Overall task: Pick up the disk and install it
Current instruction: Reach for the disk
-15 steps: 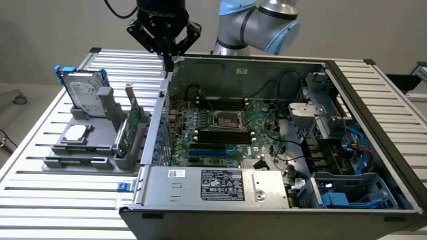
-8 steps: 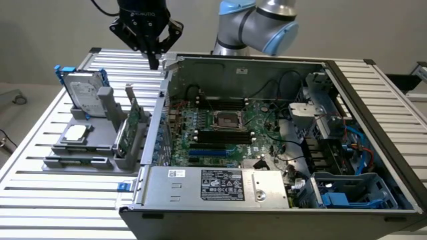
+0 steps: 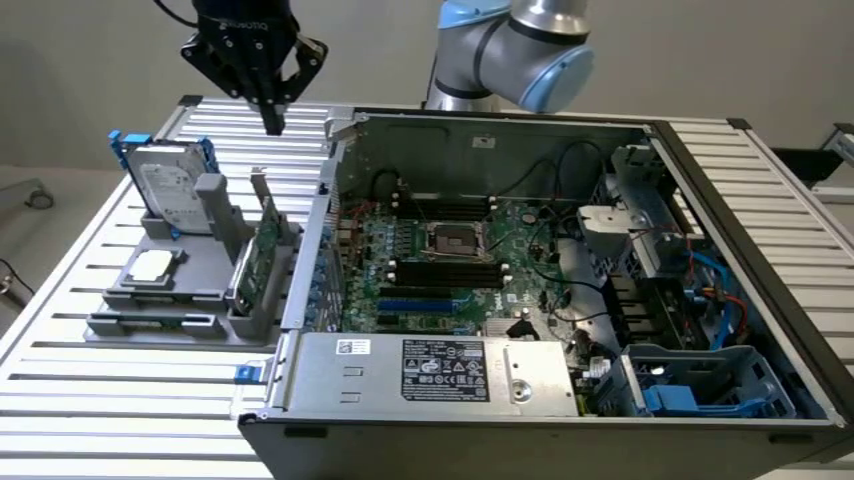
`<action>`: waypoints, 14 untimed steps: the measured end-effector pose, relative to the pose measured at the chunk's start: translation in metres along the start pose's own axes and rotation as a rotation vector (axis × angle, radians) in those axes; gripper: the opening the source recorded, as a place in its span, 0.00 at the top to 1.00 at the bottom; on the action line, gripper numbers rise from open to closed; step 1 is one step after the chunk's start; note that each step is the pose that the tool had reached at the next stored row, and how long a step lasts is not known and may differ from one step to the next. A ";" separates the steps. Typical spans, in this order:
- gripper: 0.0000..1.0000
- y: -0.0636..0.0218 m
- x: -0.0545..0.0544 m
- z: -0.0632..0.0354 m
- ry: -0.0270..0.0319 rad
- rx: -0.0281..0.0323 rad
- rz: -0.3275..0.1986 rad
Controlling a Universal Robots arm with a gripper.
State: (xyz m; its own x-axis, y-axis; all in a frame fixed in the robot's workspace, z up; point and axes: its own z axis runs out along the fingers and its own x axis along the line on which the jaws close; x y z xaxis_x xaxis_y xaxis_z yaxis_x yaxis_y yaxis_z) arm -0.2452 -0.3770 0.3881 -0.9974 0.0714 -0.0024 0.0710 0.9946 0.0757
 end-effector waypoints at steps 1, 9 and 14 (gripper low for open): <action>0.89 0.0006 0.005 0.0003 0.0001 -0.0010 0.000; 0.89 0.0056 0.040 0.0025 0.0009 -0.0093 0.000; 0.89 0.0089 0.063 0.0039 0.0013 -0.0143 0.000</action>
State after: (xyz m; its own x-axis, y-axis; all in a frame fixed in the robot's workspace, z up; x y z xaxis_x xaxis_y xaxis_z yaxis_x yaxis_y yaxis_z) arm -0.3070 -0.3634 0.3847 -0.9974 0.0714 -0.0012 0.0710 0.9934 0.0900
